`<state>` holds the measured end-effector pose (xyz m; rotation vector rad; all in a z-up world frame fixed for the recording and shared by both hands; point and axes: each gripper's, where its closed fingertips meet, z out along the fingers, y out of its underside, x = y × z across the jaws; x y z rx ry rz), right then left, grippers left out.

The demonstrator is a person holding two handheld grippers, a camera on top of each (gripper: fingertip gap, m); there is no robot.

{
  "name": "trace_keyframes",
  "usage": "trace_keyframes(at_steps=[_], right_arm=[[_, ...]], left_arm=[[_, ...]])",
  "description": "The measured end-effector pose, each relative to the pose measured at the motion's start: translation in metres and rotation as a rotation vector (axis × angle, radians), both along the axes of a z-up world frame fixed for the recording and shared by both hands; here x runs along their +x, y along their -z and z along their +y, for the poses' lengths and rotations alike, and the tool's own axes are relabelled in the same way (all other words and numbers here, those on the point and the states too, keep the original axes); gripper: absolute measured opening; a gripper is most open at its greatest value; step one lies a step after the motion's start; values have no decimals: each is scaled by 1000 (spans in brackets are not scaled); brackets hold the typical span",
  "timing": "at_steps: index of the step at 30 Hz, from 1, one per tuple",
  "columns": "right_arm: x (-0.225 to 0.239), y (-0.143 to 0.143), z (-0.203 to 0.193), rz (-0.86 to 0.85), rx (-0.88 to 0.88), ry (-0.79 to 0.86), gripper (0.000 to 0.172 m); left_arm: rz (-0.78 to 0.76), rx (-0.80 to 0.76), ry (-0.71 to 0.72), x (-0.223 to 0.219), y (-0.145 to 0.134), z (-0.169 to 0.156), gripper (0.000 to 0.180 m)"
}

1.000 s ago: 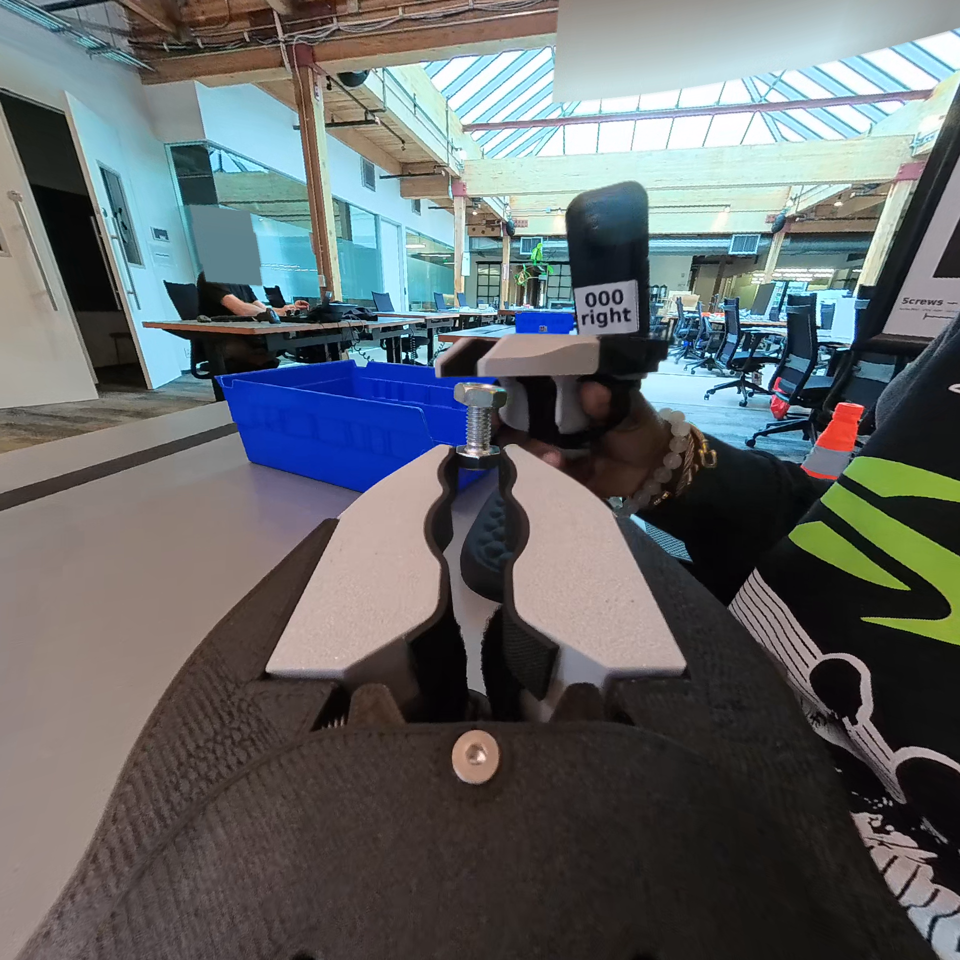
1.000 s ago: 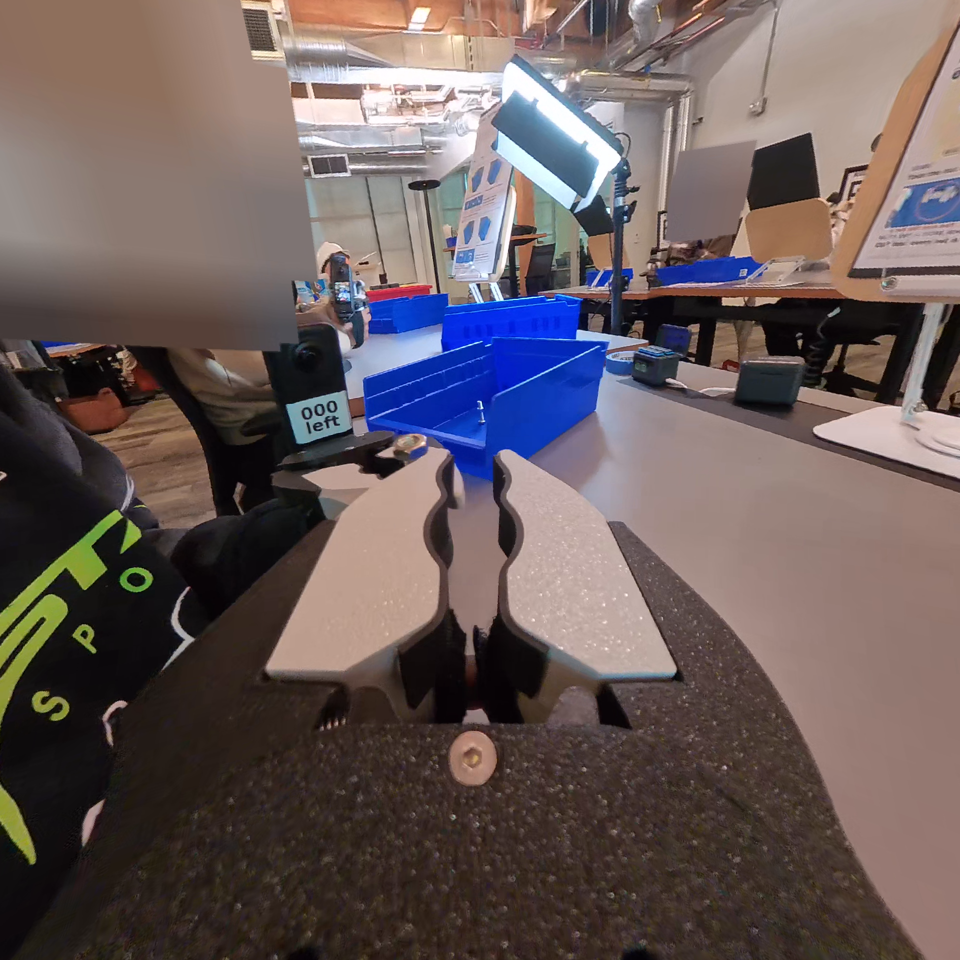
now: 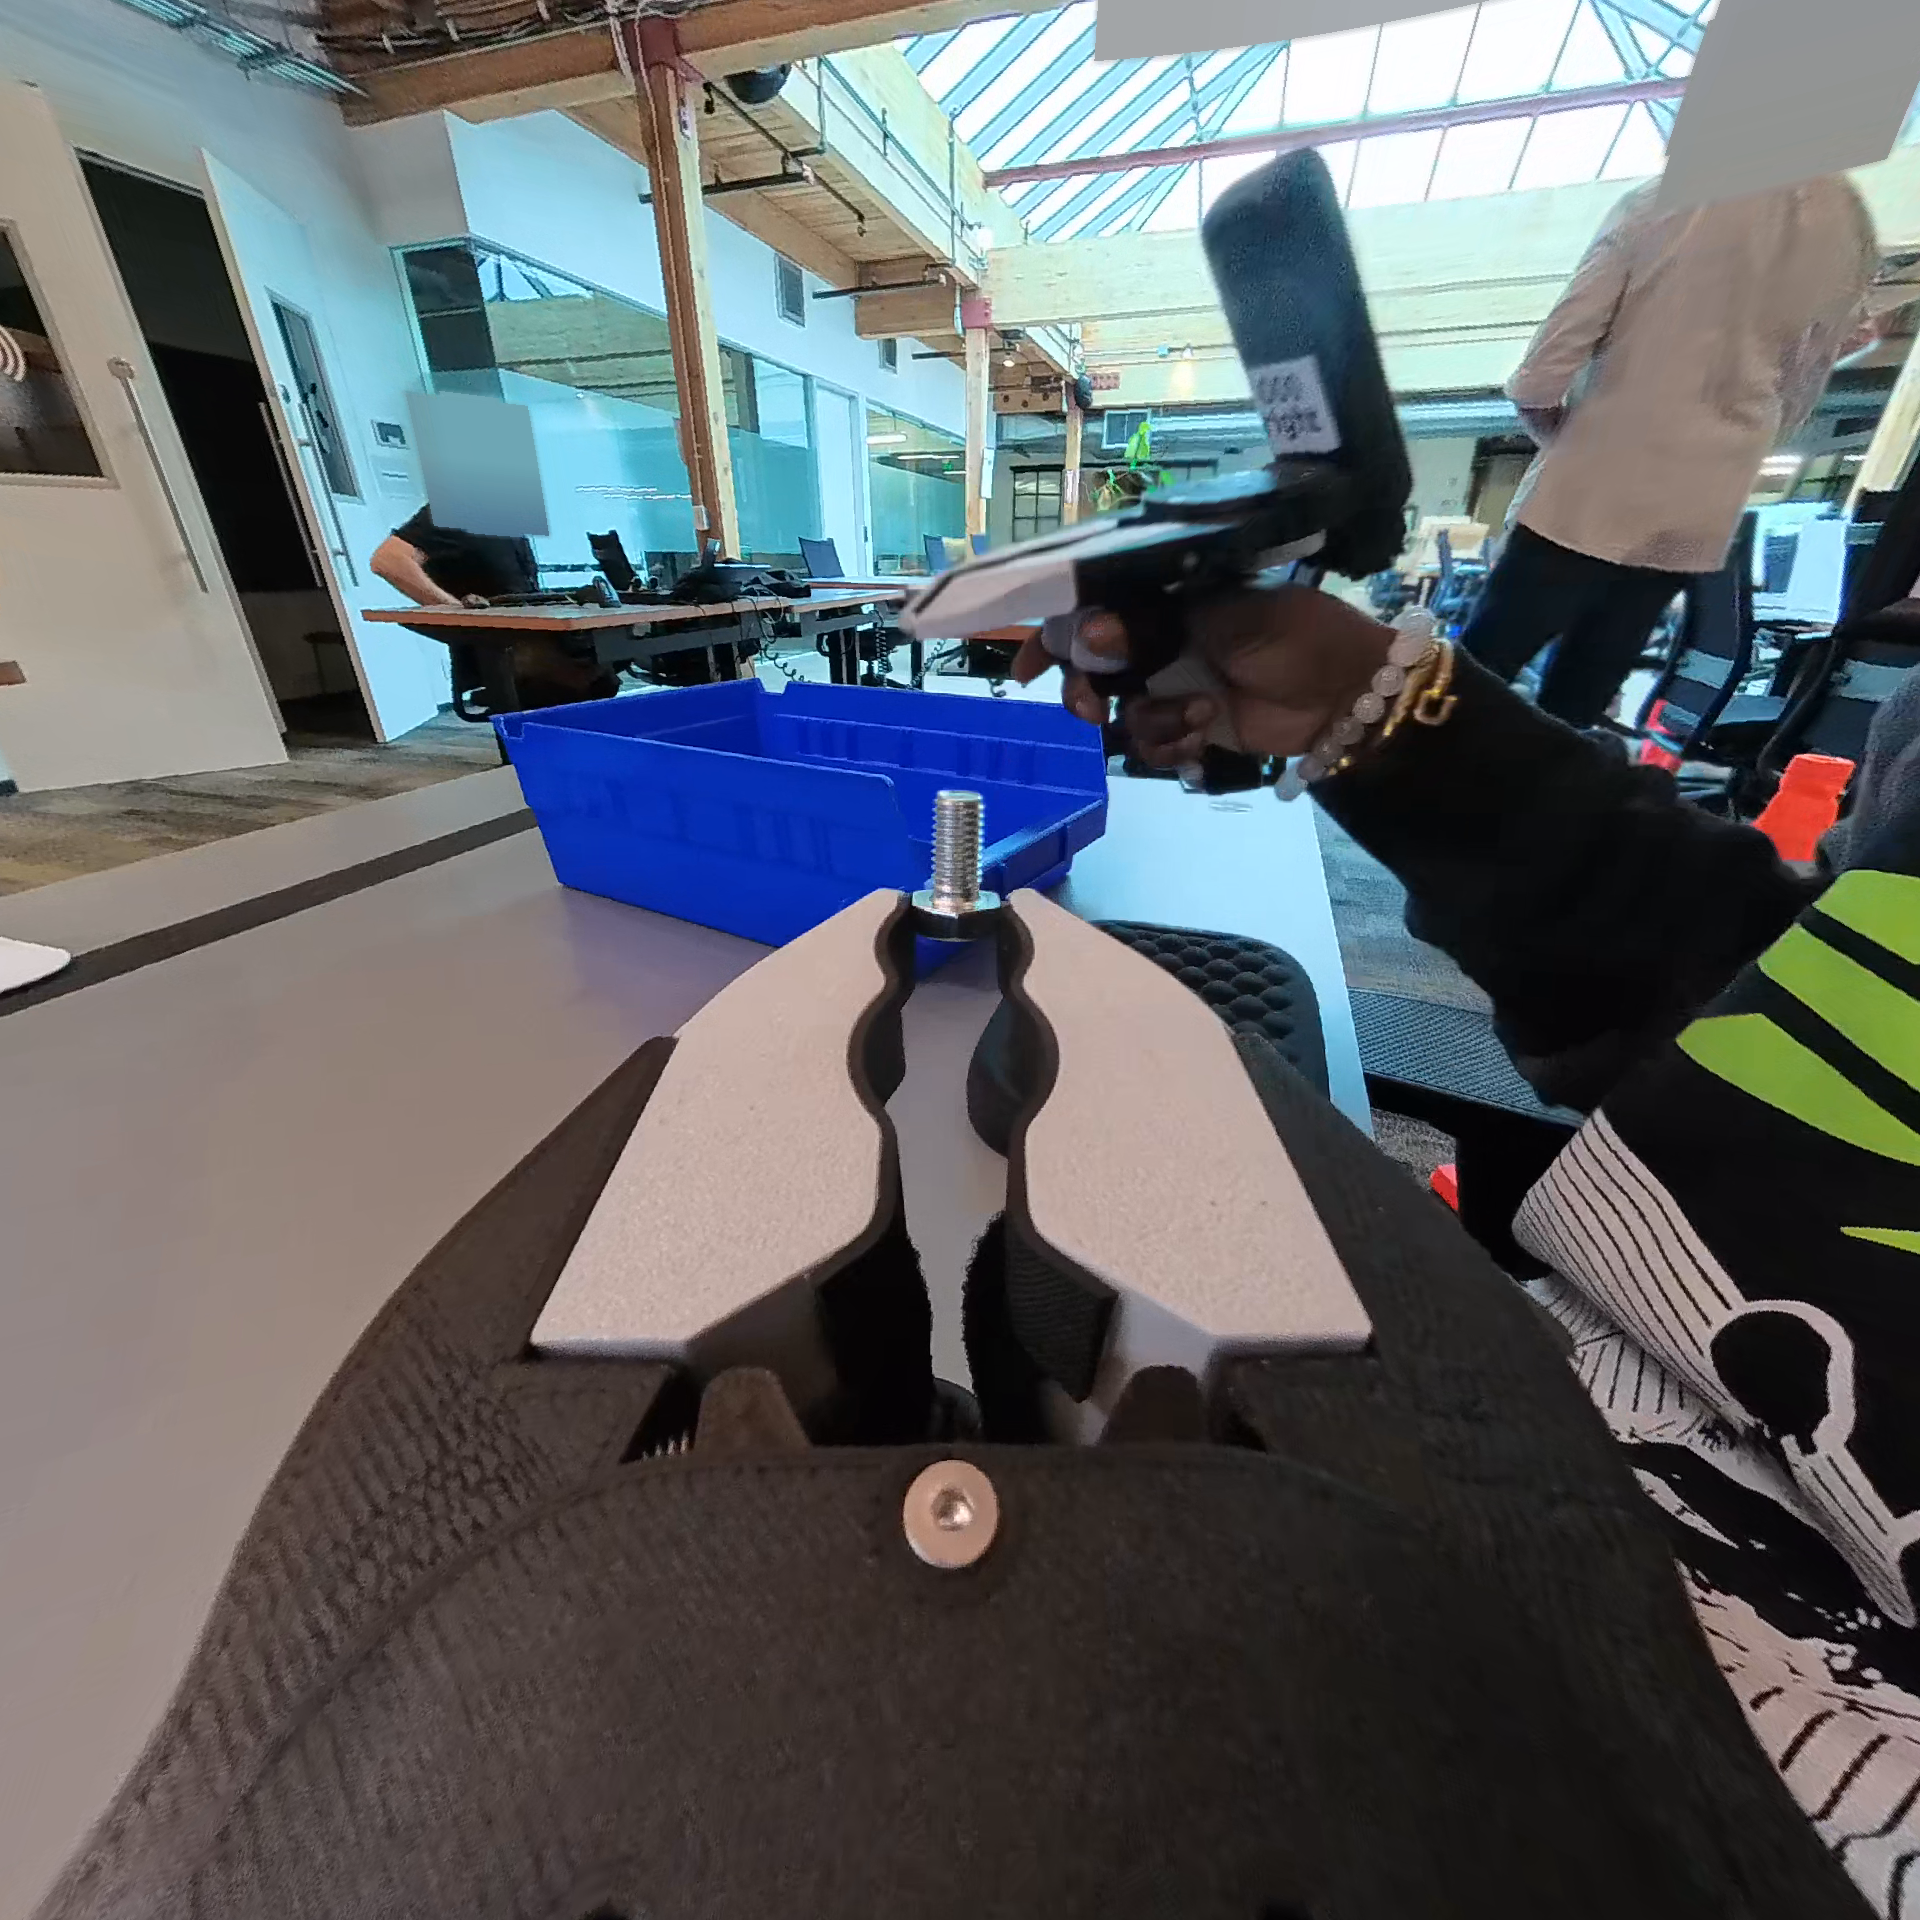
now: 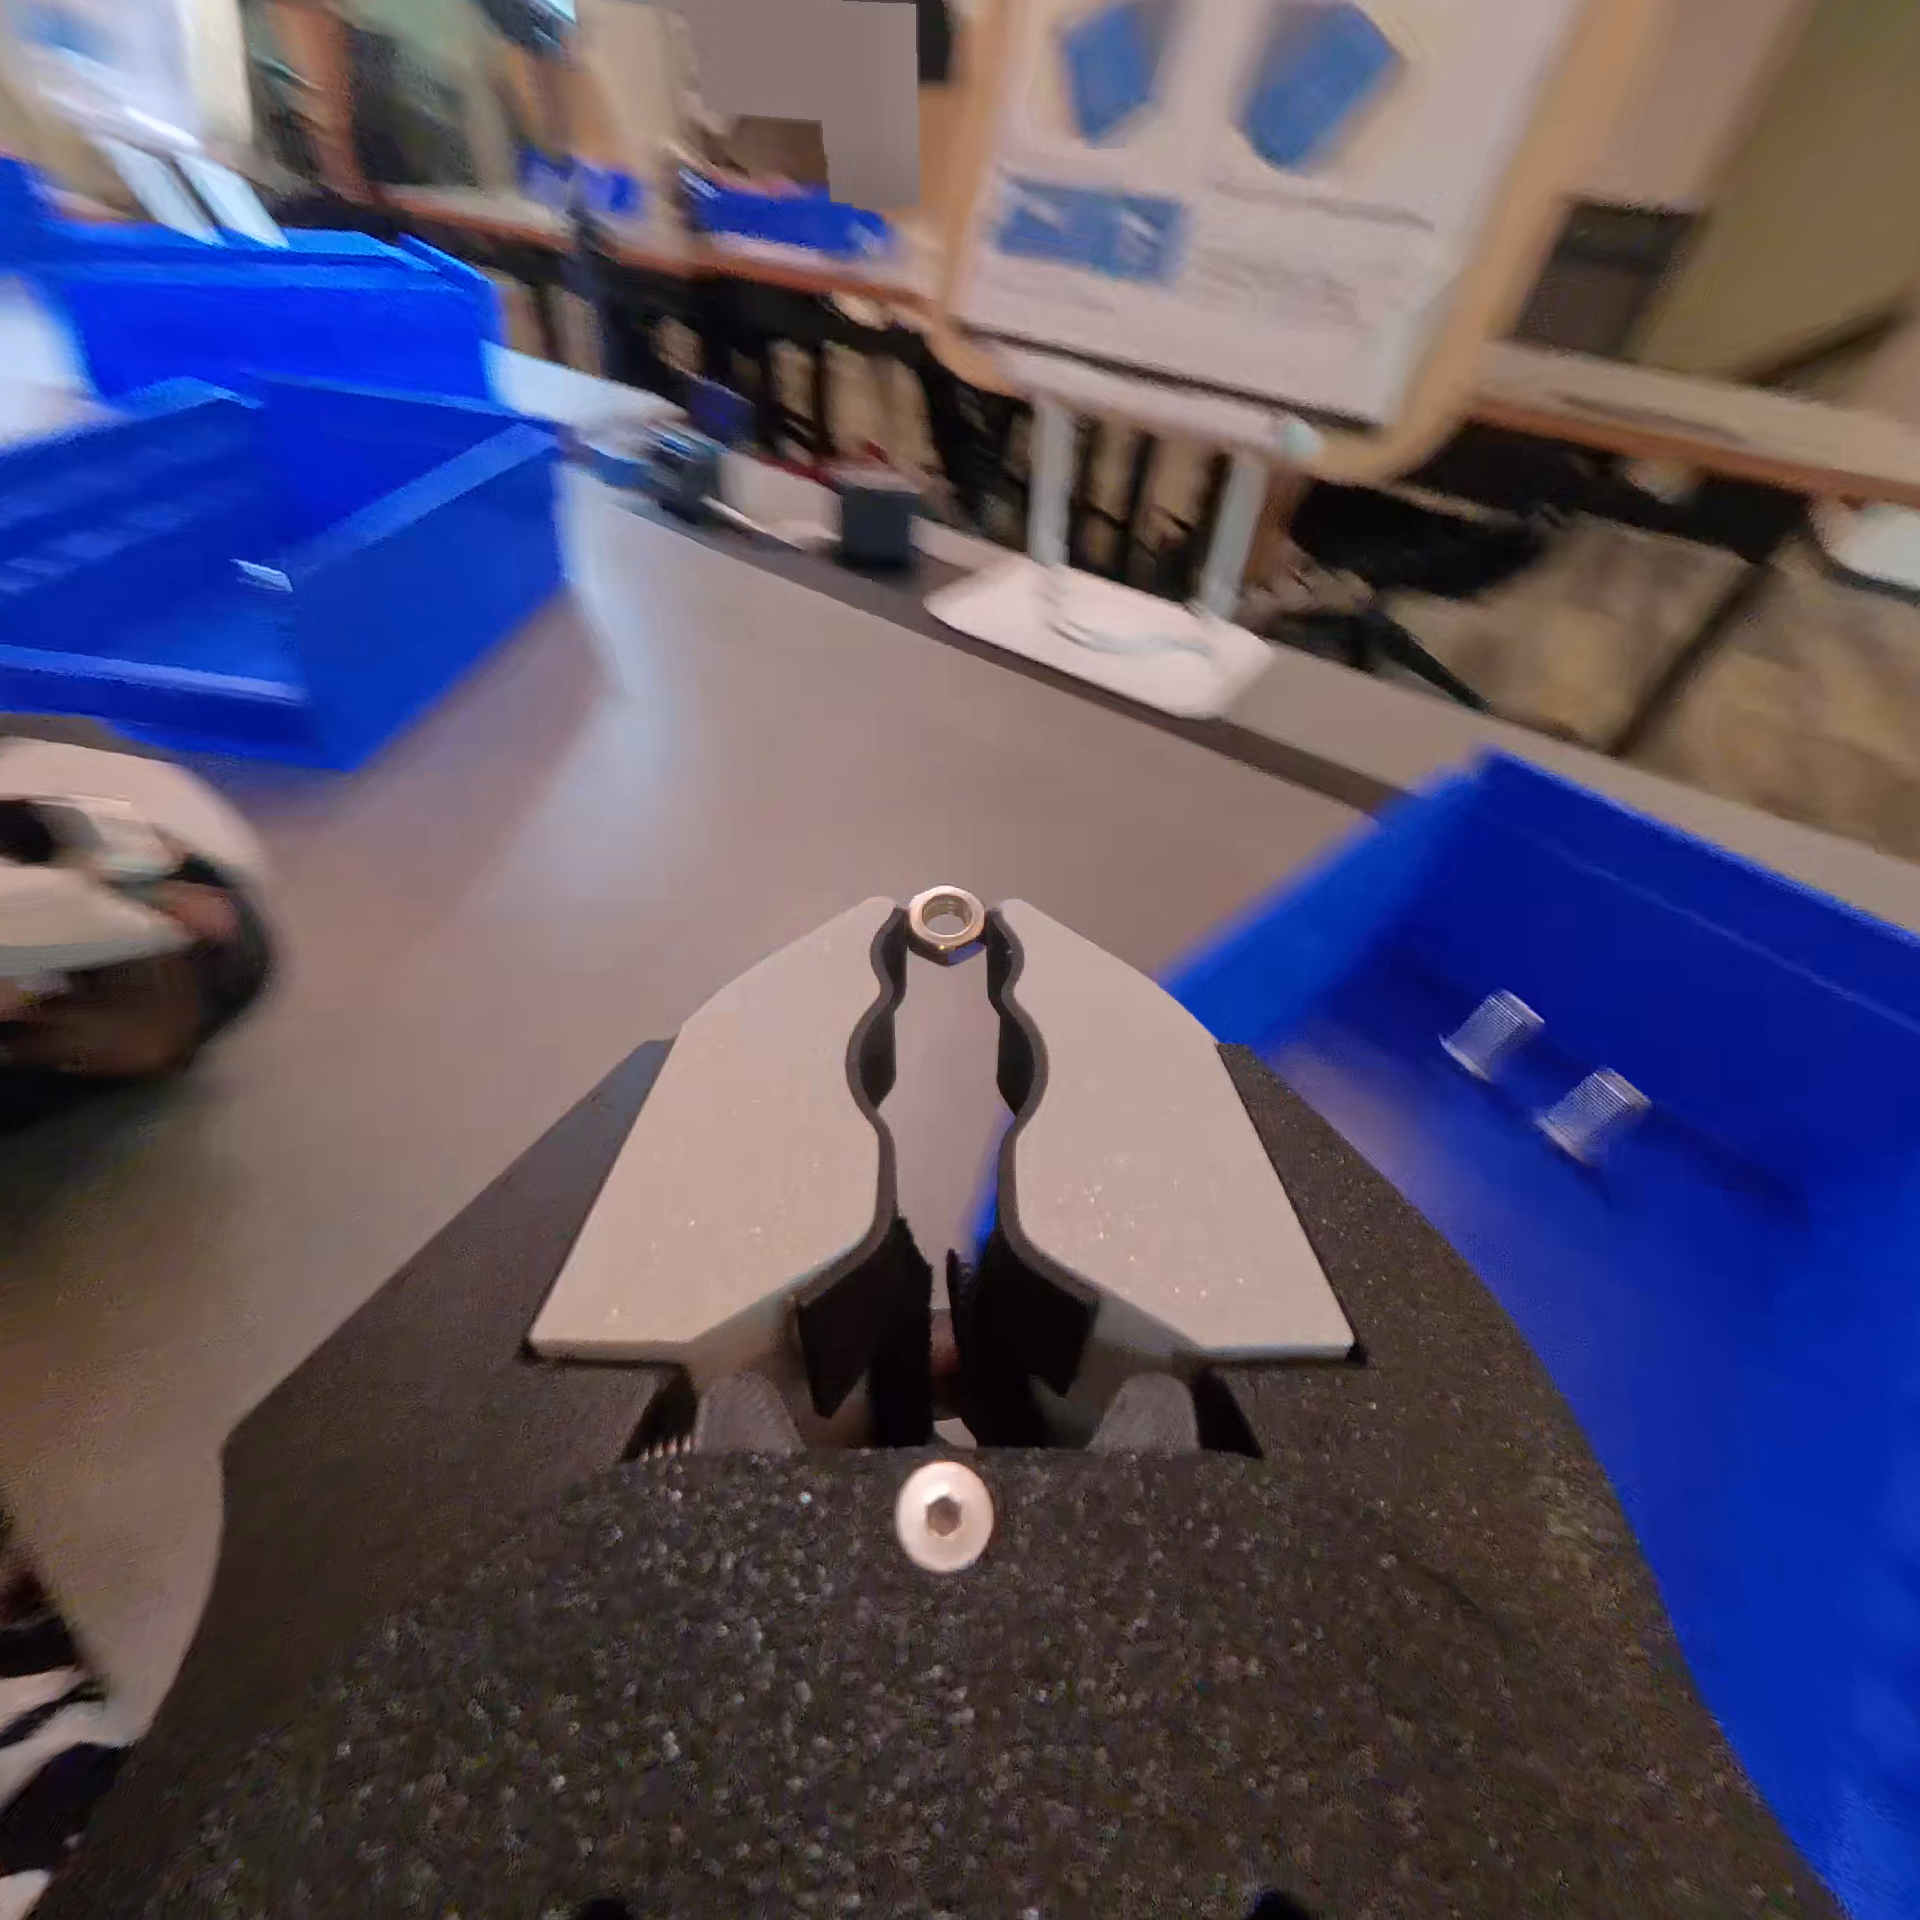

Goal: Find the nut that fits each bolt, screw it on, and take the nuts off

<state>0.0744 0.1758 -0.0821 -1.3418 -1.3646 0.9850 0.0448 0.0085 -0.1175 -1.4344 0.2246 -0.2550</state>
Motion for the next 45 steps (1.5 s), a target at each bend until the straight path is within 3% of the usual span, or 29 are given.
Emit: trace_keyframes(at_steps=[3,7,13,23,30,34,36,40,45], right_arm=[[23,31,64,-181,-9,216,15],[34,78,105,-408,-109,333,15],[31,126,121,-726,-143,330,15],[32,159,134,-998,-179,288,15],[29,137,132,-861,-159,311,27],[11,95,112,-608,-82,271,27],[-5,66,77,-432,-81,145,28],[-24,9,-34,-119,-137,-311,27],[-25,-11,-139,-20,-146,-677,24]], left_arm=[[3,0,-1,0,0,1,15],[1,-1,-1,0,0,1,15],[-1,0,2,0,0,1,15],[-11,0,6,0,0,1,15],[-14,-3,5,-1,0,1,15],[-14,-5,-2,-2,1,2,15],[-15,-6,-5,-2,1,2,15],[-10,-9,-8,-2,1,2,15],[1,-12,-15,-1,2,3,15]])
